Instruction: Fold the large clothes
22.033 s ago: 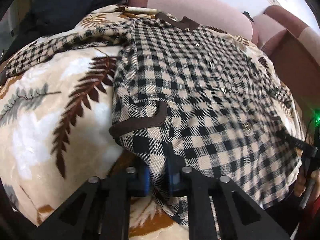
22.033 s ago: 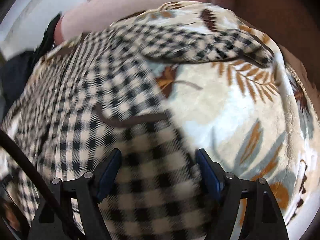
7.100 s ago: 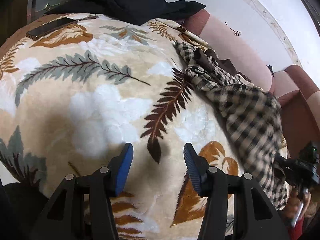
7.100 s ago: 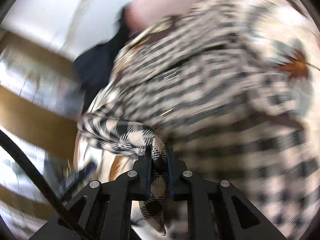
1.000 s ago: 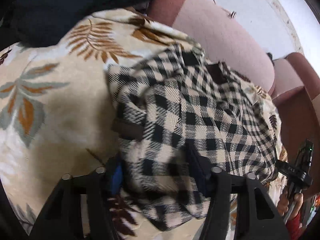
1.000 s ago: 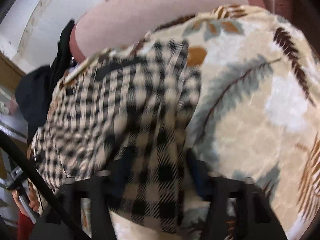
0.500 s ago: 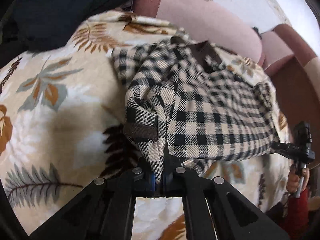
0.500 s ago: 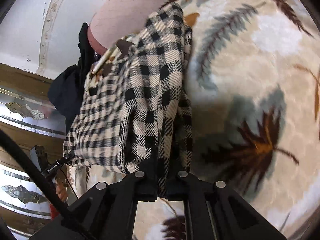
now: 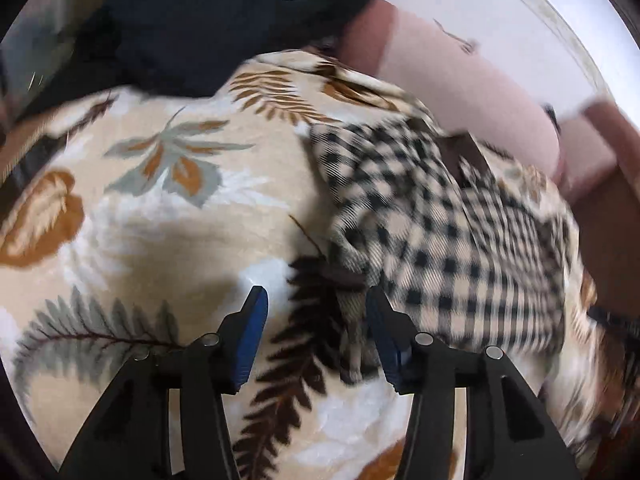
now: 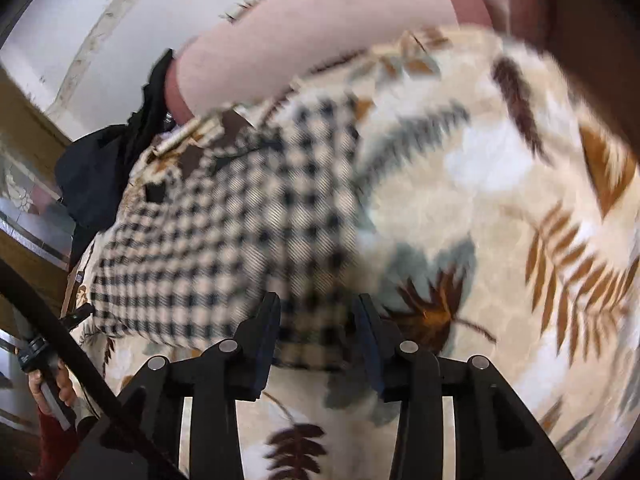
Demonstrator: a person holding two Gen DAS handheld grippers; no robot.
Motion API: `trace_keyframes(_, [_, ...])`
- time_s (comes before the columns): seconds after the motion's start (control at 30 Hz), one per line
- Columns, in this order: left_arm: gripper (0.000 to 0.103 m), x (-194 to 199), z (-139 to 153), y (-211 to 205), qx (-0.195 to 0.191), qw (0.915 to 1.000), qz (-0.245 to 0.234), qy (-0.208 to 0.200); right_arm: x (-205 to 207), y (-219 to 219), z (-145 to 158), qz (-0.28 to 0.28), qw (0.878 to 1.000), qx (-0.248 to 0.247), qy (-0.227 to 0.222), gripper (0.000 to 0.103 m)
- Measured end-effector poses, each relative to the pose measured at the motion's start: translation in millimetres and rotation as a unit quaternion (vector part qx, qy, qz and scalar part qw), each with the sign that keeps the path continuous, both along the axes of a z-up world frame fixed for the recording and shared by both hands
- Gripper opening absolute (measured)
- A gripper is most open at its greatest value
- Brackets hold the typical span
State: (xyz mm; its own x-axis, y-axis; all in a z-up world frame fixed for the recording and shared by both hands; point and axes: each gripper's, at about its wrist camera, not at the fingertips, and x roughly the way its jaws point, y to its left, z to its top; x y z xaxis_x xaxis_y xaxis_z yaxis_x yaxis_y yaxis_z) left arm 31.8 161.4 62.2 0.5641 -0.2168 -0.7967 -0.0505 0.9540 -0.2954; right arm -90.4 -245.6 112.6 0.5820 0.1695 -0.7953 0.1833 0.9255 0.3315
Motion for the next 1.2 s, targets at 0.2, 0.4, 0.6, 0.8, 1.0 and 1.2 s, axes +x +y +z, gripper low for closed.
trace_keyframes(0.2, [0.016,11.2,-22.6,-13.6,-0.066,0.9967,-0.046,0.005,71.6,116.0,12.9,0.112,0.993,-0.023,0.008,0.043])
trace_keyframes(0.4, [0.012,4.8,-33.5,-43.1,-0.045,0.9935,-0.105,-0.004,158.4,235.1,7.3,0.182,0.982,-0.047,0.026,0.061])
trace_keyframes(0.6, [0.012,2.0,-29.7,-20.2,-0.086,0.9899,-0.112,0.005,208.2,276.9,-34.0,0.171,0.977,-0.078,0.096,0.039])
trace_keyframes(0.8, [0.023,9.8,-27.6,27.6,-0.165,0.9838,-0.068,0.015,138.5,261.9,-40.3,0.223,0.967,-0.070,0.098,0.013])
trace_keyframes(1.0, [0.023,8.9,-26.9,20.8,-0.150,0.9851,-0.083,0.011,119.5,225.7,-12.8,0.198,0.977,-0.054,0.051,0.017])
trace_keyframes(1.2, [0.023,0.9,-14.1,18.2,-0.188,0.9749,-0.117,-0.018,173.3,221.9,2.9,0.165,0.985,-0.057,0.005,0.051])
